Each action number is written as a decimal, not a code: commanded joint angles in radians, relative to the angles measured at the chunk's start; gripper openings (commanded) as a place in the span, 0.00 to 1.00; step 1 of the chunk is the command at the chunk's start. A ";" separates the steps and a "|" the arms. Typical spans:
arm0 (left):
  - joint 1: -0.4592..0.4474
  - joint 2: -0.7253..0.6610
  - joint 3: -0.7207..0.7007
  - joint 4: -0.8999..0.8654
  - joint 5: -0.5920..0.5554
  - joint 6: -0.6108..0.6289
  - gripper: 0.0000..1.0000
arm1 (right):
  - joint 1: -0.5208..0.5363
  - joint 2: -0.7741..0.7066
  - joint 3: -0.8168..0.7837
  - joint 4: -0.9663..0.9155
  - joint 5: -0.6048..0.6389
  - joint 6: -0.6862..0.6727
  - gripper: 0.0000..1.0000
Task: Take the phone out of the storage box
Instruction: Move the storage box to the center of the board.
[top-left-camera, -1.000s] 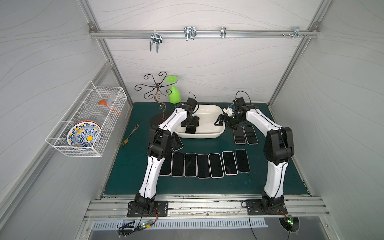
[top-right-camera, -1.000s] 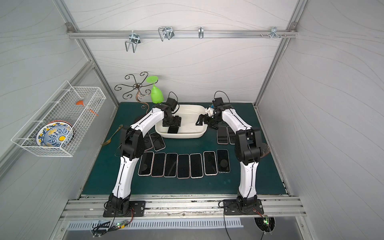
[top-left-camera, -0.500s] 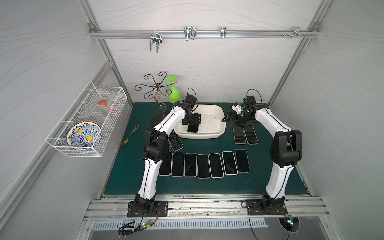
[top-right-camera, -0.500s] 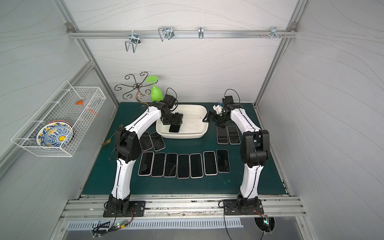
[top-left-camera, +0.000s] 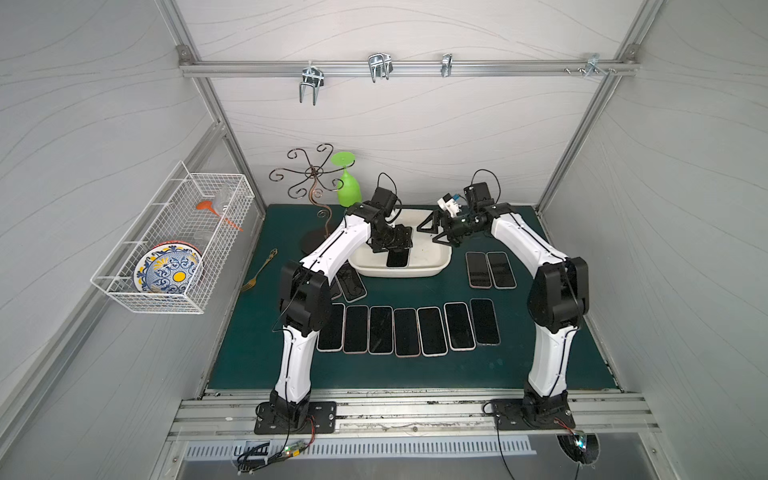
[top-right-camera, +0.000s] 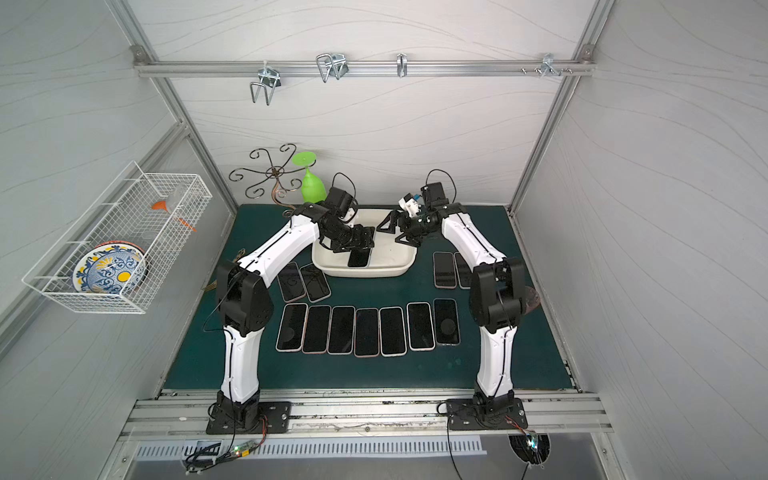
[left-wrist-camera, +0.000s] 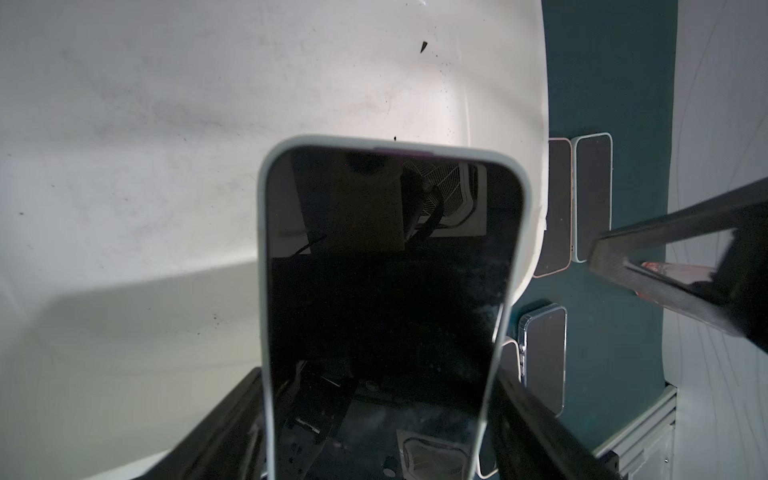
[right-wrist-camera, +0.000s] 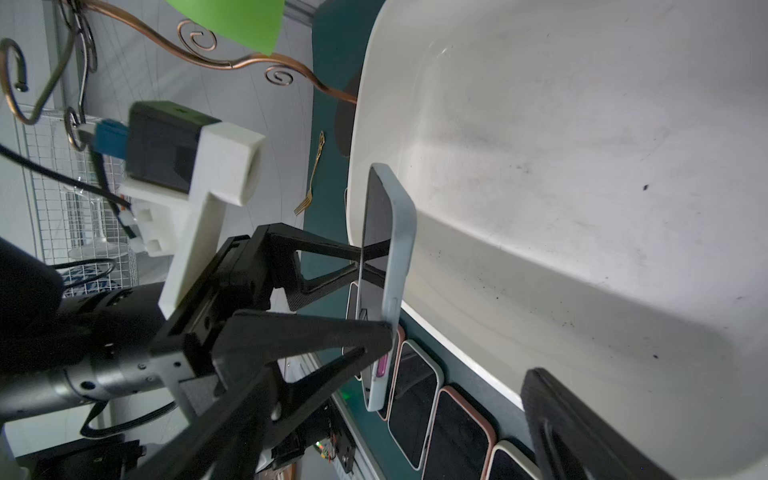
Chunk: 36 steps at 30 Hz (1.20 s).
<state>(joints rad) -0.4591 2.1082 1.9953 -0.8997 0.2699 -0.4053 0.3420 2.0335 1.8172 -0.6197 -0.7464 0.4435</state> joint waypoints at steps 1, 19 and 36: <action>-0.007 -0.061 0.017 0.069 0.047 -0.028 0.00 | 0.018 0.045 0.043 0.027 -0.034 0.044 0.98; -0.028 -0.065 0.019 0.101 0.113 -0.072 0.00 | 0.087 0.180 0.169 0.006 -0.059 0.067 0.71; -0.021 -0.037 0.087 0.142 0.209 -0.135 0.71 | 0.010 0.076 0.084 0.016 -0.118 0.059 0.01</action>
<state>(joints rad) -0.4828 2.0850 1.9961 -0.8597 0.4107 -0.5034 0.3824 2.1670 1.9244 -0.5858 -0.8551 0.5262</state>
